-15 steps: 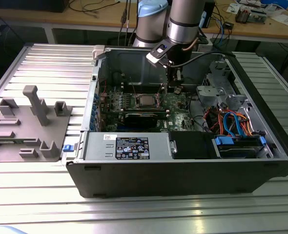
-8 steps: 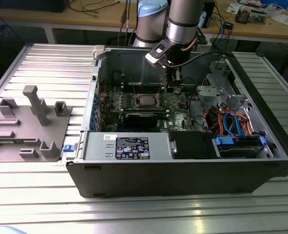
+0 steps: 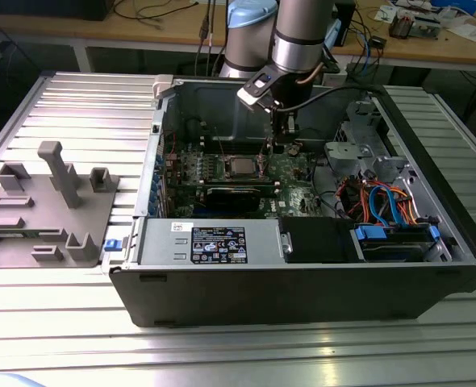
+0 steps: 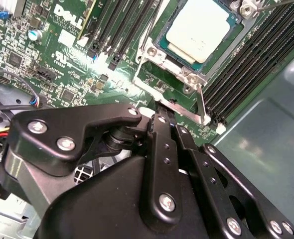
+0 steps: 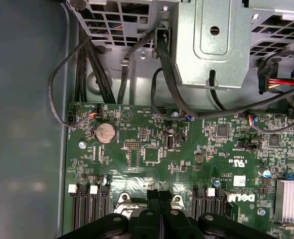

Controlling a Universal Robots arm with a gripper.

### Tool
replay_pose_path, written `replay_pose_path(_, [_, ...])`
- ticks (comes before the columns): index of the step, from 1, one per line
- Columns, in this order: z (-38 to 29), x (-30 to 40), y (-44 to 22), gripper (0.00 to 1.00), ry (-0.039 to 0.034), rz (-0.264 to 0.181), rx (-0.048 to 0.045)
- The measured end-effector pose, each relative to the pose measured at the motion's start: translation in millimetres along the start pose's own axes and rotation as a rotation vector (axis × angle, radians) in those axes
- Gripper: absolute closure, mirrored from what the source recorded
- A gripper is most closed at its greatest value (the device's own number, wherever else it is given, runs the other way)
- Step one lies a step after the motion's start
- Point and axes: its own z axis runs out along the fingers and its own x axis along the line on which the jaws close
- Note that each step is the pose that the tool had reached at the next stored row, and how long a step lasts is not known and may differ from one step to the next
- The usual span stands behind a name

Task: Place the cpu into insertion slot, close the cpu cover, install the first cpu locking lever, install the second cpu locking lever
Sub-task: 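Close the cpu cover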

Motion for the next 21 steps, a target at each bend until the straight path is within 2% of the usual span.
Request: replay_pose_path(21, [0.1,0.5,-9.7,0.89,0.0000,0.000,0.0000])
